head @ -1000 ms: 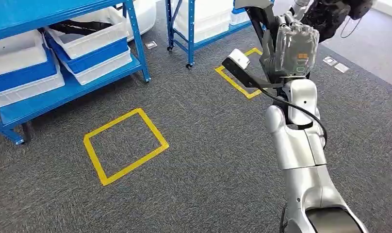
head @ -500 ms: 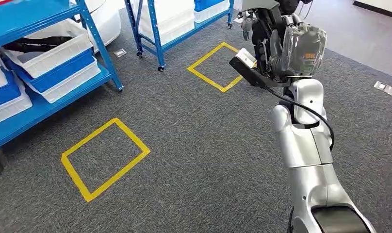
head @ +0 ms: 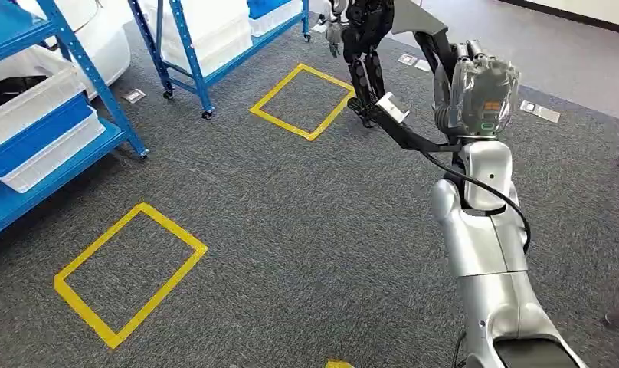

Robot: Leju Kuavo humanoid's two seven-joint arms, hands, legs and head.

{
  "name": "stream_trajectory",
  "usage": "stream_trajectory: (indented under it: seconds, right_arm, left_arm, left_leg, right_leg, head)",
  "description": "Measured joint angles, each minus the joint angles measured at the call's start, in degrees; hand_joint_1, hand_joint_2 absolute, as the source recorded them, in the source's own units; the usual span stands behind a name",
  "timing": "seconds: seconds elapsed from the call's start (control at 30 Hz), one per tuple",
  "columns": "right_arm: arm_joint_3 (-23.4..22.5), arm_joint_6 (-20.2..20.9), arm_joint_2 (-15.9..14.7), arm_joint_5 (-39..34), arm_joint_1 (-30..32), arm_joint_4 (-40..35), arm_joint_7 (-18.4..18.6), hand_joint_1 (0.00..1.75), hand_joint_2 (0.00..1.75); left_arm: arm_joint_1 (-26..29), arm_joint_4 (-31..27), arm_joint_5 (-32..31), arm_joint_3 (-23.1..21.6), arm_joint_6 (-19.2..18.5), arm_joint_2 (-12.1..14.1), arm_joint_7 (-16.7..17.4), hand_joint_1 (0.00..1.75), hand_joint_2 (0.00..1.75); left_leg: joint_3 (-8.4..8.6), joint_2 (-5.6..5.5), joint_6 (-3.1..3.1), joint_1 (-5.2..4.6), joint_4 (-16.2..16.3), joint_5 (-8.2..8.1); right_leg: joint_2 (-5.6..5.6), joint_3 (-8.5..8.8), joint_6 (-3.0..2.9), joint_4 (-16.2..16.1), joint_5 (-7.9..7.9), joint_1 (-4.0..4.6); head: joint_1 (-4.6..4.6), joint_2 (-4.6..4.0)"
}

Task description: Take the parts from the cabinet and place them on the table.

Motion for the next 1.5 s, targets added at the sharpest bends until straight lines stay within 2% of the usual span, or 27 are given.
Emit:
stream_trajectory:
  seconds: [0.03,0.07,0.13,0.23,0.3,0.4,0.47,0.53,0.57,0.6,0.67,0.73,0.8,0.83,0.9,0.93,0.97,1.03,1.07,1.1,1.13,1.23,1.3,1.33,1.4,1.43,1.5]
  right_arm:
    - [-0.39,0.00,-0.02,0.22,0.17,-0.15,0.02,1.75,1.75]
    - [-0.52,-0.02,-0.02,0.26,0.22,-0.31,0.00,1.75,1.75]
    - [-0.89,-0.11,-0.02,0.43,0.64,-0.48,-0.09,1.75,1.75]
    - [-1.48,-0.15,-0.13,0.72,1.35,-0.61,-0.26,1.75,1.75]
    - [-1.77,-0.17,-0.07,0.78,1.33,-0.90,-0.26,1.75,1.75]
    - [-1.79,-0.20,0.09,0.83,1.88,-0.90,-0.39,1.75,1.75]
    - [-1.79,-0.20,0.09,0.83,2.18,-0.90,-0.39,1.75,1.75]
    - [-1.81,-0.20,0.09,0.83,2.12,-0.96,-0.39,1.75,1.75]
    - [-1.86,-0.20,0.11,0.83,2.13,-1.09,-0.39,1.75,1.75]
    - [-1.92,-0.24,0.11,0.90,1.82,-1.11,-0.42,1.75,1.75]
    - [-2.05,-0.37,0.42,1.00,1.92,-1.09,-0.59,1.75,1.75]
    - [-2.19,-0.42,0.55,1.20,1.64,-1.09,-0.63,1.75,1.75]
    - [-2.25,-0.46,0.57,1.31,0.83,-0.87,-0.22,1.75,1.75]
    - [-2.23,-0.55,0.68,1.33,0.46,-0.79,0.04,1.75,1.75]
    - [-2.25,-0.55,0.74,1.38,0.60,-0.63,0.26,1.75,1.75]
    - [-2.34,-0.55,0.55,1.44,0.85,-0.53,0.52,1.75,1.75]
    - [-2.55,-0.55,0.29,1.42,1.08,-0.52,0.63,1.75,1.75]
    - [-3.12,-0.55,-0.30,1.29,1.21,-0.57,0.63,1.75,1.75]
    - [-3.36,-0.57,-0.61,1.16,1.20,-0.66,0.63,1.75,1.75]
    - [-3.52,-0.55,-0.85,1.14,1.20,-0.79,0.61,1.75,1.75]
    - [-3.56,-0.55,-0.85,1.11,1.39,-0.90,0.57,1.75,1.75]
    - [-3.96,-0.55,-1.51,1.11,1.80,-0.94,0.50,1.75,1.75]
    - [-4.11,-0.52,-1.55,1.18,1.79,-1.35,0.48,1.75,1.75]
    - [-4.15,-0.52,-1.51,1.29,1.83,-1.38,0.44,1.75,1.75]
    - [-4.15,-0.48,-1.42,1.46,2.24,-1.38,0.44,1.75,1.75]
    - [-4.15,-0.48,-1.49,1.57,2.54,-1.38,0.44,1.75,1.75]
    - [-4.22,-0.48,-1.62,1.70,2.86,-1.38,0.46,1.75,1.75]
  left_arm:
    - [-0.11,-0.04,-0.41,-1.08,0.02,0.00,0.63,0.00,1.75]
    - [-0.20,-0.07,-0.76,-1.68,0.02,0.20,0.98,0.00,1.75]
    - [-0.28,-0.15,-1.55,-3.23,-0.04,0.55,1.70,0.00,1.75]
    - [-0.38,-0.20,-1.64,-4.63,-0.18,0.74,2.09,0.00,1.75]
    - [-0.64,-0.24,-1.64,-5.26,-0.18,0.83,2.12,0.00,1.75]
    - [-0.60,-0.24,-1.62,-5.70,-0.26,0.94,2.27,0.00,1.75]
    - [-0.65,-0.24,-1.62,-6.01,-0.33,0.94,2.27,0.00,1.75]
    - [-0.71,-0.28,-1.64,-6.25,-0.33,0.96,2.27,0.00,1.75]
    - [-0.82,-0.28,-2.03,-6.36,-0.26,1.05,2.47,0.00,1.75]
    - [-0.91,-0.28,-3.19,-6.77,-0.04,1.29,3.06,0.00,1.75]
    - [-1.37,-0.37,-6.52,-8.31,0.33,1.22,5.71,0.00,1.75]
    - [-2.16,-0.39,-10.56,-10.67,-0.48,1.49,10.50,0.00,1.75]
    - [-3.11,-0.44,-12.79,-13.02,-1.66,1.62,13.26,0.00,1.75]
    - [-3.36,-0.46,-12.15,-13.79,-2.17,1.62,14.12,0.00,1.75]
    - [-3.21,-0.46,-7.92,-13.59,-3.17,1.70,13.68,0.00,1.75]
    - [-2.88,-0.46,-3.61,-12.72,-4.23,1.86,12.42,0.00,1.75]
    - [-2.33,-0.46,0.92,-11.22,-5.46,1.86,10.74,0.00,1.75]
    - [-1.18,-0.46,8.36,-7.20,-8.13,1.73,7.53,0.00,1.75]
    - [-0.80,-0.46,10.79,-4.75,-8.94,1.64,6.12,0.00,1.75]
    - [-0.74,-0.42,12.02,-3.04,-9.31,1.66,5.62,0.00,1.75]
    - [-0.54,-0.39,12.51,-1.85,-9.75,1.68,5.15,0.00,1.75]
    - [-0.06,-0.39,13.57,1.23,-10.58,1.60,4.00,0.00,1.75]
    - [-0.01,-0.39,13.44,2.45,-11.39,1.62,3.13,0.00,1.75]
    - [0.06,-0.39,13.42,2.73,-11.58,1.57,2.91,0.00,1.75]
    - [0.25,-0.37,13.49,3.50,-11.83,1.60,2.58,0.00,1.75]
    - [0.44,-0.37,13.66,3.85,-11.93,1.64,2.51,0.00,1.75]
    - [0.78,-0.37,13.95,4.16,-12.22,1.64,2.45,0.00,1.75]
  left_leg:
    - [0.03,0.76,-0.52,0.11,0.45,-0.34]
    - [-0.03,1.21,-1.05,-0.14,0.82,-0.68]
    - [-0.09,2.05,-1.76,-0.68,1.12,-1.01]
    - [-0.11,2.89,-2.58,0.16,1.27,-1.56]
    - [-2.09,-1.77,-2.75,0.48,6.53,-5.59]
    - [-8.70,-3.08,-2.48,0.43,20.17,-10.87]
    - [-8.27,-3.20,-1.68,0.21,18.06,-8.16]
    - [-3.47,-4.55,-0.42,-0.24,7.76,-2.43]
    - [-1.54,-7.13,0.33,-0.43,3.43,-0.95]
    - [-1.19,-9.03,0.64,-0.20,2.67,-1.21]
    - [-1.21,-8.18,0.52,-0.76,2.41,-1.28]
    - [-0.68,-6.50,0.49,-0.73,1.24,-0.60]
    - [-0.10,-5.00,0.64,-0.34,-0.07,0.22]
    - [-0.13,-4.06,0.62,-0.43,-0.07,0.21]
    - [-0.19,-2.32,0.61,-0.49,-0.05,0.13]
    - [-0.23,-1.64,0.59,-0.49,-0.04,0.12]
    - [-0.23,-0.92,0.49,-0.48,-0.03,0.04]
    - [-0.14,0.25,0.13,-0.43,0.13,-0.20]
    - [-0.09,0.77,-0.27,-0.42,0.43,-0.46]
    - [-0.26,1.12,-0.77,-0.98,0.76,-0.85]
    - [-0.19,1.55,-0.99,-0.96,0.82,-0.95]
    - [0.09,3.08,-1.51,-0.79,0.77,-1.10]
    - [-1.39,-1.04,-2.21,-0.23,3.80,-3.91]
    - [-3.24,-2.34,-2.33,-0.17,8.32,-6.45]
    - [-7.72,-3.18,-2.47,-0.17,17.97,-10.21]
    - [-8.90,-3.24,-2.42,-0.17,20.09,-10.41]
    - [-7.57,-3.43,-1.98,-0.17,16.44,-7.01]
  right_leg:
    - [-1.79,4.28,0.83,-7.47,2.43,-0.27]
    - [-4.20,5.39,0.62,-10.19,2.32,-0.16]
    - [-2.83,5.50,-0.81,-9.76,2.74,0.31]
    - [-0.94,5.08,-2.06,-9.82,3.07,0.29]
    - [0.05,4.96,-2.52,-9.78,3.24,0.33]
    - [2.06,4.86,-3.02,-9.76,3.26,1.09]
    - [3.46,4.87,-3.17,-9.74,3.34,1.54]
    - [5.03,5.09,-3.18,-9.72,3.36,1.76]
    - [5.49,5.09,-3.18,-9.76,3.36,1.55]
    - [5.98,4.68,-2.88,-9.60,3.58,2.01]
    - [7.17,4.27,-2.42,-9.69,3.86,1.01]
    - [8.71,4.06,-1.50,-10.30,4.46,1.25]
    - [3.52,1.66,-2.07,-5.95,1.95,1.58]
    - [2.08,-0.52,-2.13,-1.42,0.17,1.60]
    - [1.06,-4.60,-1.90,7.21,-2.84,1.31]
    - [0.86,-5.19,-1.49,8.49,-2.93,1.12]
    - [0.66,-4.19,-0.94,6.69,-2.10,0.86]
    - [-0.41,0.96,0.23,-2.53,1.25,0.49]
    - [-2.79,4.69,0.63,-9.06,3.10,0.51]
    - [-3.77,5.92,0.02,-10.40,2.98,1.17]
    - [-2.79,5.59,-0.85,-10.67,3.35,1.18]
    - [-1.09,5.27,-2.01,-10.62,3.60,1.24]
    - [0.05,5.28,-2.63,-10.72,3.75,0.64]
    - [0.46,5.26,-3.16,-10.72,3.89,0.70]
    - [1.67,5.19,-3.24,-10.70,3.87,1.00]
    - [2.28,5.19,-3.29,-10.69,3.91,1.10]
    - [3.77,5.19,-3.40,-10.65,3.98,1.25]
  head:
    - [0.04,0.00]
    - [0.15,0.00]
    - [-0.13,0.00]
    - [-0.19,0.00]
    - [-0.45,0.00]
    - [-0.70,0.00]
    - [-0.70,0.00]
    - [-0.70,0.00]
    - [-0.66,0.00]
    - [-0.22,0.00]
    - [-0.92,0.00]
    - [-0.96,0.00]
    - [-0.51,0.00]
    - [-0.37,0.00]
    - [-0.39,0.00]
    - [-0.28,0.00]
    - [-0.33,0.00]
    - [-0.35,0.00]
    - [-0.26,0.00]
    - [-0.20,0.00]
    - [-0.35,0.00]
    - [-0.33,0.00]
    - [-0.52,0.00]
    - [-0.66,0.00]
    - [-0.72,0.00]
    - [-0.68,0.00]
    - [-0.72,0.00]
